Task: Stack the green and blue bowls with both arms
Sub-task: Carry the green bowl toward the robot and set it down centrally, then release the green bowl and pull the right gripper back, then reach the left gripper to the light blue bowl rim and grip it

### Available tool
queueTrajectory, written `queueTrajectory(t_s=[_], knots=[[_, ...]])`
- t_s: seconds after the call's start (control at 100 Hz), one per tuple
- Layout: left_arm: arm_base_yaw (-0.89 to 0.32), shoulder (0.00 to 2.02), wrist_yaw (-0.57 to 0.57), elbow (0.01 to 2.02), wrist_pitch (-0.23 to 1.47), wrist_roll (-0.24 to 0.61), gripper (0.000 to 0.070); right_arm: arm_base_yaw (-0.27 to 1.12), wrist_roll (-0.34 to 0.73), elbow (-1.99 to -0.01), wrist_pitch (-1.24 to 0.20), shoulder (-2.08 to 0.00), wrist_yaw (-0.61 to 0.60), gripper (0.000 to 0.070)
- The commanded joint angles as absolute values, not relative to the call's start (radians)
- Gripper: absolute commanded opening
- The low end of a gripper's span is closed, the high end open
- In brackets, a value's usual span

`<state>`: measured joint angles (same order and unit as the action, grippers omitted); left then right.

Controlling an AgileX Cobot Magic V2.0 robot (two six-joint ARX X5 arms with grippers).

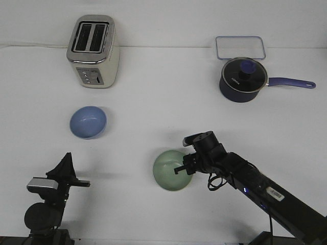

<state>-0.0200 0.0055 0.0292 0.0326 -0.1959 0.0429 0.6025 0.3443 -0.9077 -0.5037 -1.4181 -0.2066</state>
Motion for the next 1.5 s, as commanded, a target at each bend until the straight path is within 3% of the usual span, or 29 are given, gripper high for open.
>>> queueTrajectory(t_s=[0.0,0.14,0.28,0.35,0.62,0.73,0.89,1.23,1.29,1.42,1.49], knots=[[-0.020,0.004,0.031,0.014,-0.211,0.047,0.0014,0.612,0.323,-0.915,-0.496,-1.454,-0.210,0.0000],[-0.020,0.004,0.031,0.016,-0.212,0.088,0.0014,0.614,0.314,-0.915,-0.495,-1.484,-0.209,0.0018],[-0.020,0.004,0.031,0.019,-0.212,0.148,0.0013,0.614,0.314,-0.915,-0.496,-1.486,-0.213,0.0252],[-0.020,0.004,0.031,0.024,-0.211,0.182,0.0011,0.612,0.312,-0.916,-0.497,-1.474,-0.213,0.0291],[-0.020,0.006,0.030,0.093,-0.123,0.356,0.0012,0.578,0.246,-0.916,-0.435,-1.272,-0.205,0.0291],[-0.020,0.024,0.001,0.174,0.019,0.356,0.0012,0.561,0.211,-0.916,-0.414,-1.168,-0.187,0.0292],[-0.019,0.132,-0.065,0.317,0.126,0.343,0.0012,0.562,0.186,-0.883,-0.384,-1.031,-0.041,0.0291],[-0.018,0.706,-0.078,0.636,0.258,0.269,0.0019,0.561,0.215,-0.616,-0.274,-0.776,0.029,0.0290],[-0.017,0.807,-0.078,0.696,0.271,0.268,0.0083,0.561,0.221,-0.583,-0.277,-0.752,0.029,0.0289],[-0.017,0.980,-0.060,0.808,0.272,0.268,0.0419,0.561,0.221,-0.538,-0.278,-0.720,0.028,0.0290],[-0.014,1.053,-0.059,0.865,0.292,0.269,0.0460,0.561,0.220,-0.536,-0.284,-0.720,0.028,0.0290]])
